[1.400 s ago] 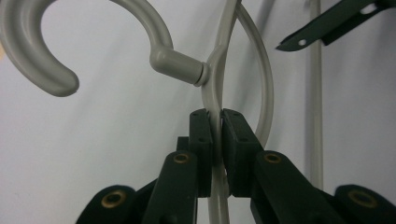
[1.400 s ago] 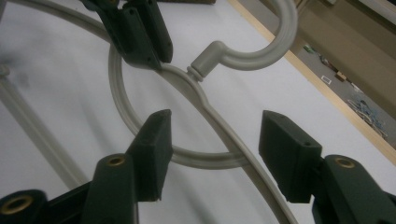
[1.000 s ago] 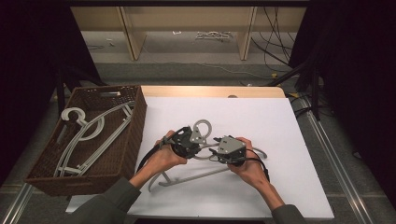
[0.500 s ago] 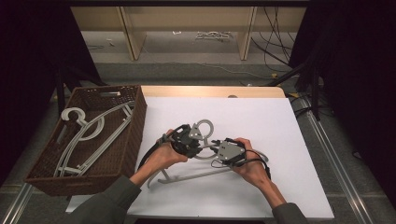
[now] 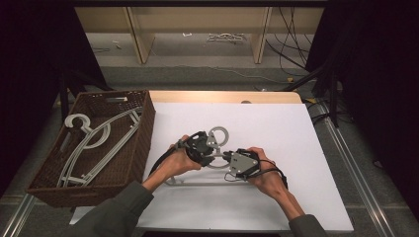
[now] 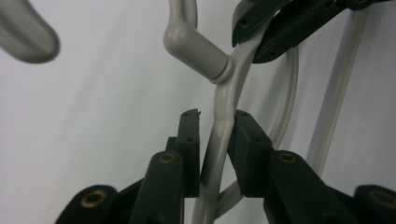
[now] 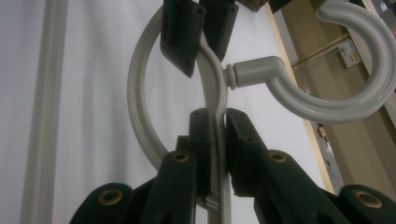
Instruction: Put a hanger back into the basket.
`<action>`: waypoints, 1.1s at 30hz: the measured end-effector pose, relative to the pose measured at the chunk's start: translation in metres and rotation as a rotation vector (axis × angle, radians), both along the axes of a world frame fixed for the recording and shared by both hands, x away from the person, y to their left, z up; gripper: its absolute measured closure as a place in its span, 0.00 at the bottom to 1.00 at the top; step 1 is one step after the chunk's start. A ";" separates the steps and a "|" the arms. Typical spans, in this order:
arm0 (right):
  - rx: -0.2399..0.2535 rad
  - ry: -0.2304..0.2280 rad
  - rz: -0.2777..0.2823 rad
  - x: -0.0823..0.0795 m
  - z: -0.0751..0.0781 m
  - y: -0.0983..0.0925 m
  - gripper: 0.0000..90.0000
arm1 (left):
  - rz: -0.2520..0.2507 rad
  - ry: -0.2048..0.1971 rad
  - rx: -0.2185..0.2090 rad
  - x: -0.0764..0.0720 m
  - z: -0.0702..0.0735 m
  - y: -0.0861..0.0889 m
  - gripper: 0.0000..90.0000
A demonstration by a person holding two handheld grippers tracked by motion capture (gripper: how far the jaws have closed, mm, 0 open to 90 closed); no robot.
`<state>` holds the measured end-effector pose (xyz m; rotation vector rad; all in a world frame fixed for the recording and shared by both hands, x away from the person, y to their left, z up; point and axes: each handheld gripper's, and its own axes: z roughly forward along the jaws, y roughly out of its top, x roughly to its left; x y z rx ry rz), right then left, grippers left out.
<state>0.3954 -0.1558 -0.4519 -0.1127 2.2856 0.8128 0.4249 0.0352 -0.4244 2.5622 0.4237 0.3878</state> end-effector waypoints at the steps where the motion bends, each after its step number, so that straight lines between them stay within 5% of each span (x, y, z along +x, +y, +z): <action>1: -0.005 -0.005 0.005 0.000 0.000 0.000 0.91 | 0.000 -0.006 0.006 -0.001 0.001 0.000 0.85; 2: 0.020 0.030 -0.021 -0.003 -0.001 0.001 0.91 | -0.007 -0.008 0.015 -0.002 0.002 -0.001 0.85; 7: 0.038 -0.009 -0.029 -0.001 0.003 0.000 0.84 | -0.043 -0.038 0.020 -0.010 0.007 -0.001 0.91; 9: 0.094 0.040 -0.073 -0.003 0.006 0.000 0.77 | -0.033 -0.050 0.002 -0.011 0.009 0.000 0.91; 13: 0.220 0.034 -0.196 -0.003 0.012 -0.002 0.48 | -0.032 -0.067 -0.012 -0.011 0.017 0.005 0.91; 16: 0.345 0.055 -0.273 -0.002 0.020 -0.006 0.38 | -0.072 -0.051 -0.042 -0.004 0.025 0.010 0.91; 18: 0.405 0.078 -0.300 -0.004 0.025 -0.009 0.36 | -0.003 -0.074 -0.060 -0.003 0.032 0.015 0.91; 27: 0.612 0.203 -0.401 -0.021 0.044 -0.034 0.34 | 0.093 -0.101 -0.096 0.005 0.059 0.042 0.91; 33: 0.639 0.226 -0.406 -0.036 0.046 -0.044 0.33 | 0.131 -0.120 -0.147 0.002 0.079 0.054 0.91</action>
